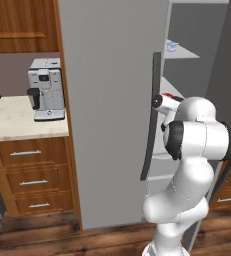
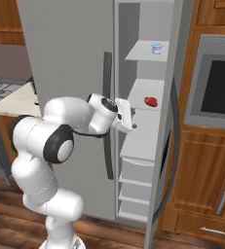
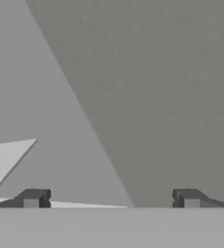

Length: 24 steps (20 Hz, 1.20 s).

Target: There's a steak in the fridge that needs to be moved to the freezer for freezing. Pick up the steak from the fridge, place it on any shelf in the freezer, and close the fridge and freezer doors when done.

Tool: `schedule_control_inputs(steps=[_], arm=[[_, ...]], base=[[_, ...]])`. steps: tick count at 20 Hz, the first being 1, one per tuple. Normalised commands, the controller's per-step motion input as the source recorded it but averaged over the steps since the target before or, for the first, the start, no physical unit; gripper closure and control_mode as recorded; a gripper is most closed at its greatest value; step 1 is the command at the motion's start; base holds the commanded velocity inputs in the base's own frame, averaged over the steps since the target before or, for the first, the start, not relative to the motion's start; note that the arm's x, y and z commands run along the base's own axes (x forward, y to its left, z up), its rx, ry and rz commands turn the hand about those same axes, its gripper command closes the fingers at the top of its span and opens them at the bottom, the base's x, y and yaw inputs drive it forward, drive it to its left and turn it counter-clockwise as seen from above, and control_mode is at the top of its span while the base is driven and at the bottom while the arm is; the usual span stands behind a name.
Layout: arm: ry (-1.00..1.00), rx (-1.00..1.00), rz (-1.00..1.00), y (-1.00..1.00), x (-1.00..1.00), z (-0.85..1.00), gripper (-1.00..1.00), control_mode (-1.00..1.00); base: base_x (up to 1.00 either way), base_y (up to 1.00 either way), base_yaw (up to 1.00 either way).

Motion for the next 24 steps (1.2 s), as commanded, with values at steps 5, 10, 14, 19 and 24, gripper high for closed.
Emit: schedule_control_inputs(steps=[5, 10, 14, 19, 24], arm=[[-0.05, 0.0, 0.0, 0.02, -0.86, 0.86, -1.0, -1.0], [0.01, 0.0, 0.05, 0.28, -0.96, 0.8, -1.0, -1.0], [0.1, 0.0, 0.21, 0.55, -0.93, 0.77, -1.0, -1.0], [0.06, -0.02, 0.23, 0.27, -1.0, 0.35, -1.0, -1.0], [0.0, -0.01, 0.23, 0.03, -1.0, 0.08, -1.0, -1.0]], base=[[0.0, 0.0, 0.0], [0.0, 0.0, 0.0], [0.0, 0.0, 0.0], [0.0, 0.0, 0.0], [0.0, 0.0, 0.0]])
